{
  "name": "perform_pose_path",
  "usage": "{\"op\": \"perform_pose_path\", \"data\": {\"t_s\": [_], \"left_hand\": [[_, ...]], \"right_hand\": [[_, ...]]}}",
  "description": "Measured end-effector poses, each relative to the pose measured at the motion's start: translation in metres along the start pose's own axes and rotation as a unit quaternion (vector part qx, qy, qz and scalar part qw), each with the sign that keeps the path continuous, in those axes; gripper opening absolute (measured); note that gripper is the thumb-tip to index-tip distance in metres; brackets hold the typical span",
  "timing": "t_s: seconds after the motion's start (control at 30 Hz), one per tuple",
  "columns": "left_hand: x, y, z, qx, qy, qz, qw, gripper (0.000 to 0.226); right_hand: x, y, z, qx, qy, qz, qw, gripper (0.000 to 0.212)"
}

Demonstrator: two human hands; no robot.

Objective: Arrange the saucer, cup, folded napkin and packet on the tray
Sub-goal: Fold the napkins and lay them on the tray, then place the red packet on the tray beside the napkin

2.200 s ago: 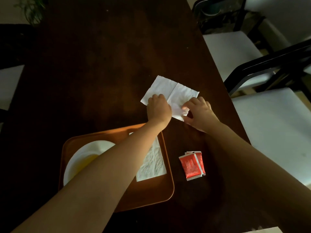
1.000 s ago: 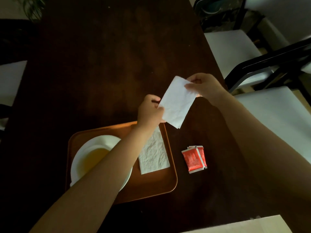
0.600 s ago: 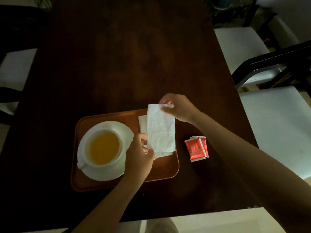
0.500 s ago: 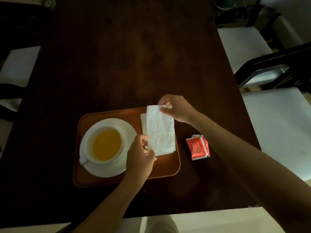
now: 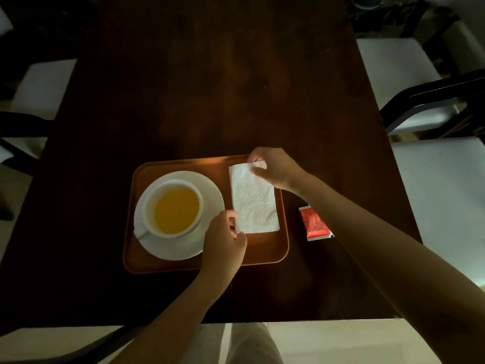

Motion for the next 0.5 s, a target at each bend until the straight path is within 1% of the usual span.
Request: {"op": "perform_pose_path", "data": {"t_s": [0.1, 0.23, 0.4, 0.5], "left_hand": [[0.002, 0.002, 0.002, -0.042, -0.051, 0.005, 0.998, 0.037], [0.009, 0.008, 0.008, -0.085, -0.071, 0.009, 0.994, 0.035], [0.007, 0.007, 0.039, -0.181, -0.068, 0.011, 0.981, 0.037], [-0.017, 0.001, 0.067, -0.249, -0.077, 0.003, 0.965, 0.040]], "right_hand": [[0.005, 0.001, -0.003, 0.027, 0.036, 0.029, 0.999, 0.018], [0.029, 0.001, -0.003, 0.036, 0.038, 0.083, 0.995, 0.024], [0.077, 0.023, 0.035, -0.031, 0.018, 0.109, 0.993, 0.027], [0.090, 0.058, 0.068, -0.090, 0.045, 0.088, 0.991, 0.033]]}}
Point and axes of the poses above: each hand's wrist, its own y-axis away from the middle knuckle, its own x-axis out of the back of the hand, z = x × y, the point moved 8 cm from there along -y, towards the middle knuckle, and after that the axes turned 10 degrees about z, right-handed, at the moved point
